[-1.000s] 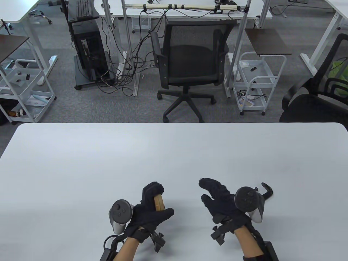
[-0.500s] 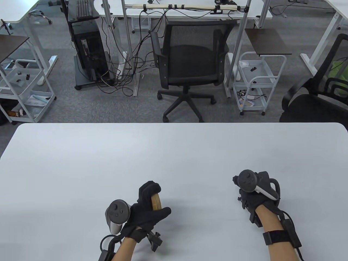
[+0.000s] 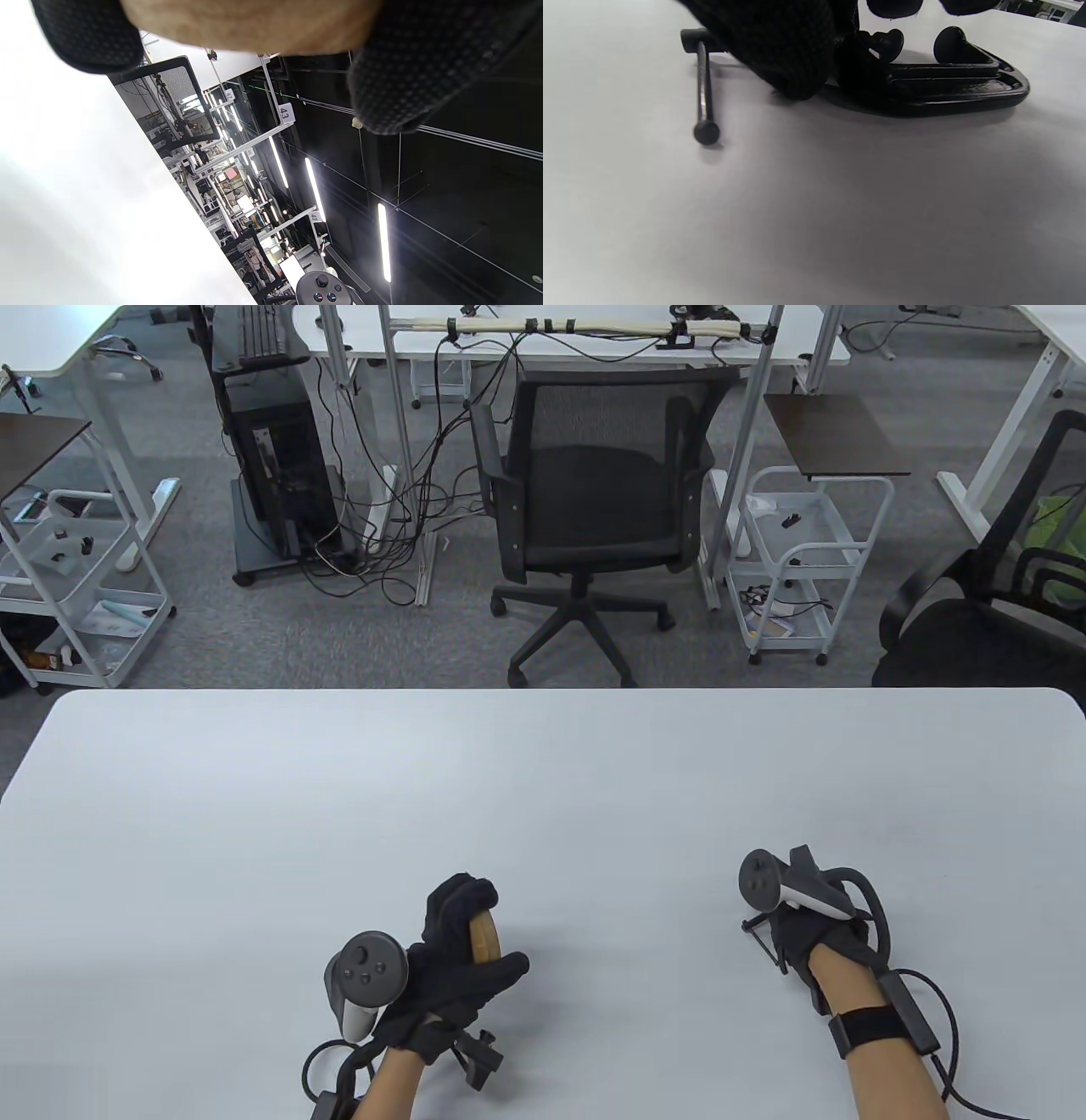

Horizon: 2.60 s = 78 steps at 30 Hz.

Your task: Screw the clamp shut

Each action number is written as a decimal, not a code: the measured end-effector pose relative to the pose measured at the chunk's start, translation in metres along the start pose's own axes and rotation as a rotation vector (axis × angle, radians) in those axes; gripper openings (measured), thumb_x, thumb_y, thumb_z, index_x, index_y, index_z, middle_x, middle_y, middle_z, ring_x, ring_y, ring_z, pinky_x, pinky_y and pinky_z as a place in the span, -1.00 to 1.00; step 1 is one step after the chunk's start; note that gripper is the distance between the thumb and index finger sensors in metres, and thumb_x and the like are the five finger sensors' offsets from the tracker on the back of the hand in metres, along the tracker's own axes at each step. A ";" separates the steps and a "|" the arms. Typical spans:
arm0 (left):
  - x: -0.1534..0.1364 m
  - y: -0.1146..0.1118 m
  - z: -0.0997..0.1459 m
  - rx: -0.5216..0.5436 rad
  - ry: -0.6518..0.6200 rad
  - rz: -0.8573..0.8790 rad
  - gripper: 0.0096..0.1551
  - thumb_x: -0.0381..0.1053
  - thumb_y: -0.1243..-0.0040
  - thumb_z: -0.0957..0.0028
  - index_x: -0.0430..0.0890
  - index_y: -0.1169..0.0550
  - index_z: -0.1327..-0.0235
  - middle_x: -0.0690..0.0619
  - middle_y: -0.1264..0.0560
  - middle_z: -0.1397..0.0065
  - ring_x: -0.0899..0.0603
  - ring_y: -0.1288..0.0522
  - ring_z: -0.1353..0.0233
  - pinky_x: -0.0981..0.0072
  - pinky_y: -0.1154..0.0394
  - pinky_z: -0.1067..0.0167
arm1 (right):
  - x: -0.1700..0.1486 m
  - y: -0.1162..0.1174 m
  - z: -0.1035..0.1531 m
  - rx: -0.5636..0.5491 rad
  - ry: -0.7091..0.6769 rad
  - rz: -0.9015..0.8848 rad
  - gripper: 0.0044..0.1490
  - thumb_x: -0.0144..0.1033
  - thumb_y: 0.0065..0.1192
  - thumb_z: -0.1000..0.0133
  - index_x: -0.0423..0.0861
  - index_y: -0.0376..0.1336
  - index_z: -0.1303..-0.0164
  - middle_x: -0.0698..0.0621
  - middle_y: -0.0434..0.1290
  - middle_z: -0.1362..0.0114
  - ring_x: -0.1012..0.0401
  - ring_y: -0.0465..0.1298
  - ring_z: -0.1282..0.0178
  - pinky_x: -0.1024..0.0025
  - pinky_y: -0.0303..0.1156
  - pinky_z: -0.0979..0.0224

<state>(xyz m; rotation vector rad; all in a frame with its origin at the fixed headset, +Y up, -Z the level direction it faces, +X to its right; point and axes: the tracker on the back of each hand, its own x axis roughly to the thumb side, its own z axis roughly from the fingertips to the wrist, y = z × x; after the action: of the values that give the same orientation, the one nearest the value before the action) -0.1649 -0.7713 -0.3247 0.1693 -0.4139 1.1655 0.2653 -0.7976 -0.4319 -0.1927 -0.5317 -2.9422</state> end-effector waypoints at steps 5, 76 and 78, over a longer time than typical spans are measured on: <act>0.000 0.002 0.001 -0.001 0.013 -0.046 0.15 0.22 -0.60 0.10 0.34 -0.04 -0.53 -0.32 0.10 -0.68 -0.61 -0.08 -0.51 -0.38 -0.51 -0.12 | 0.004 0.001 -0.003 -0.069 -0.034 0.043 -0.30 -0.49 0.47 0.12 0.06 0.28 -0.26 -0.02 0.36 -0.47 -0.04 0.23 -0.52 -0.21 0.22 -0.42; -0.003 -0.024 0.002 -0.177 -0.034 0.281 0.19 0.27 -0.57 0.08 0.31 -0.01 -0.59 -0.26 0.09 -0.71 -0.58 -0.09 -0.55 -0.36 -0.50 -0.18 | 0.200 0.008 0.059 -0.051 -0.476 -2.336 -0.58 -0.34 0.58 0.03 -0.01 0.43 -0.02 -0.09 0.52 -0.26 -0.06 0.69 -0.14 0.15 0.73 -0.05; -0.003 -0.021 0.002 -0.158 -0.038 0.289 0.18 0.28 -0.57 0.09 0.30 -0.02 -0.59 -0.25 0.08 -0.72 -0.57 -0.10 -0.55 -0.36 -0.51 -0.18 | 0.199 0.009 0.057 0.008 -0.496 -2.300 -0.56 -0.34 0.59 0.04 -0.01 0.43 -0.03 -0.10 0.52 -0.26 -0.08 0.68 -0.14 0.15 0.72 -0.03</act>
<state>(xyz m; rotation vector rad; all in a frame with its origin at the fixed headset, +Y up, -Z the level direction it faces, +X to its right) -0.1468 -0.7831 -0.3224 -0.0064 -0.5755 1.4080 0.0776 -0.8093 -0.3456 -0.6483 -1.6789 -5.0246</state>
